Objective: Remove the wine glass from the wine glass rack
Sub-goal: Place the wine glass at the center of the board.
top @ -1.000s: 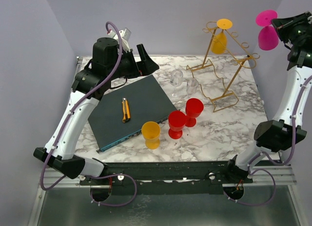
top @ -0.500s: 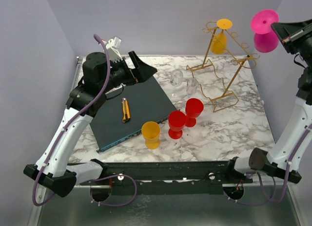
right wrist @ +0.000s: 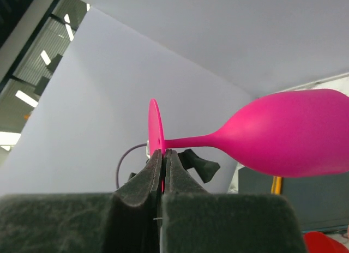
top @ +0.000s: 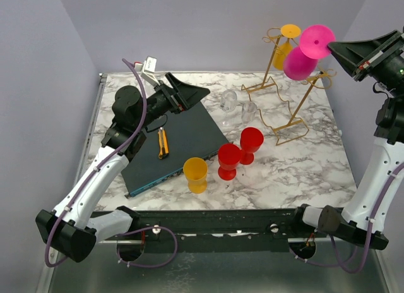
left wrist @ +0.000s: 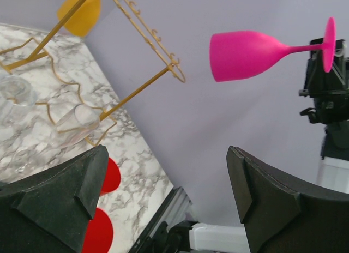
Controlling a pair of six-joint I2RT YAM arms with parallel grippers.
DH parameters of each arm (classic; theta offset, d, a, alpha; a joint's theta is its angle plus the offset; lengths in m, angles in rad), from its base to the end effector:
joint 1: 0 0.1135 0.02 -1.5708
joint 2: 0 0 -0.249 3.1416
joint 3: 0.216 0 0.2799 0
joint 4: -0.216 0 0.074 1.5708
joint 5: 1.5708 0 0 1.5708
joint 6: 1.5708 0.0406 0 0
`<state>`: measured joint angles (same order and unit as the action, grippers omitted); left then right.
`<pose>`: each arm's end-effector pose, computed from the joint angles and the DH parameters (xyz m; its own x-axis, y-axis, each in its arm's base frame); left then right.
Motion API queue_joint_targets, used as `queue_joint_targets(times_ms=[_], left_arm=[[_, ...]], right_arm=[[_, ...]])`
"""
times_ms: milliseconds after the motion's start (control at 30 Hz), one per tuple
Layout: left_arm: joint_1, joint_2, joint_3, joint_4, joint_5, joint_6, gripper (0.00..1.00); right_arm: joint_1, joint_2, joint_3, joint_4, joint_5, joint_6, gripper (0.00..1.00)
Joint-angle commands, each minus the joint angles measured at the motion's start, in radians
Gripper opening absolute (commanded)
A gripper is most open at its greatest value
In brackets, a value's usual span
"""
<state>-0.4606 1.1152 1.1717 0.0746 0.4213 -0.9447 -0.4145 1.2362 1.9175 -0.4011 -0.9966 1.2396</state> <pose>0.2525 -0.1438 0.4270 -0.5544 -0.5504 -0.6243 0.5454 0.3263 -0.7720 0.2015 -0.0514 0.5940 -0.4092 0.7412 -0.5321 -0.4084 0.3727 0.8333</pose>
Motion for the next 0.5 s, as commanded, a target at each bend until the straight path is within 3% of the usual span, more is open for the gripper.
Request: queue_joint_targets(times_ms=[0,100,267,467], left_arm=[[-0.004,0.007,-0.031,0.214,0.043,-0.059,0.98],[-0.004,0.028,-0.033,0.258,0.047,-0.06,0.97],[0.0,0.057,-0.027,0.319,0.041,-0.04,0.97],[0.073,0.058,-0.075,0.396,0.062,-0.088,0.96]], right_arm=[[0.003,-0.016,-0.048,0.249,-0.095,0.204,0.01],[0.085,0.018,-0.038,0.283,-0.054,0.219,0.01],[0.498,0.143,-0.014,0.232,0.171,0.076,0.01],[0.553,0.179,-0.058,0.359,0.219,0.123,0.01]])
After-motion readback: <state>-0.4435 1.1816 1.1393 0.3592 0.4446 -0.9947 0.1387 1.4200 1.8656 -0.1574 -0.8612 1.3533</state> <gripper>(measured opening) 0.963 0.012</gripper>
